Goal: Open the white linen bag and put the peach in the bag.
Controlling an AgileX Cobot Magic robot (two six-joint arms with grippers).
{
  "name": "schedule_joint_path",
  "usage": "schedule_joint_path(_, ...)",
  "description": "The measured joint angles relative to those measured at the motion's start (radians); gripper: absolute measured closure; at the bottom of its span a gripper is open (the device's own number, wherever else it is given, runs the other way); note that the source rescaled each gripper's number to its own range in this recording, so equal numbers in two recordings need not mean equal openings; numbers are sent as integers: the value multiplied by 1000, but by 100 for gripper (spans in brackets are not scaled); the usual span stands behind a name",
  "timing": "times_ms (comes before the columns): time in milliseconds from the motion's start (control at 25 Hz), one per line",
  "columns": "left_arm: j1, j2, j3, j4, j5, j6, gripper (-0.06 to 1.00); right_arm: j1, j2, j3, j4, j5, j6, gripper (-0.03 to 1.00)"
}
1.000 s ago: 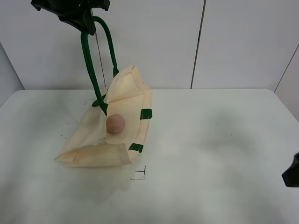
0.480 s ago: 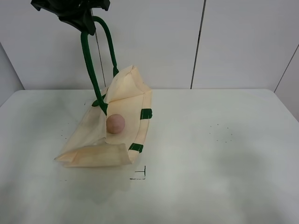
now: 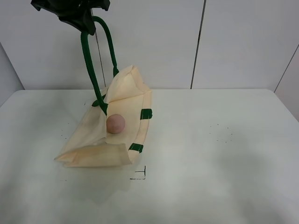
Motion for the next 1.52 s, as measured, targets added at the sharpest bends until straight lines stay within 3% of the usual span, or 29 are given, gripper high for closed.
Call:
schedule_joint_path(360, 0, 54, 7, -26, -2, 0, 94, 0, -73, 0, 7, 1, 0, -3)
schedule_joint_path(840, 0, 388, 8, -77, -13, 12, 92, 0, -73, 0, 7, 1, 0, -3)
schedule_joint_path(920, 0, 411, 9, -77, -15, 17, 77, 0, -73, 0, 7, 1, 0, -3)
schedule_joint_path(1040, 0, 415, 9, -77, -19, 21, 28, 0, -73, 0, 7, 1, 0, -3)
schedule_joint_path(1120, 0, 415, 9, -63, -19, 22, 9, 0, -73, 0, 7, 1, 0, -3)
schedule_joint_path(1240, 0, 415, 9, -3, -19, 13, -1, 0, -73, 0, 7, 1, 0, -3)
schedule_joint_path(1520, 47, 415, 9, 44, -9, -6, -4, 0, -73, 0, 7, 1, 0, -3)
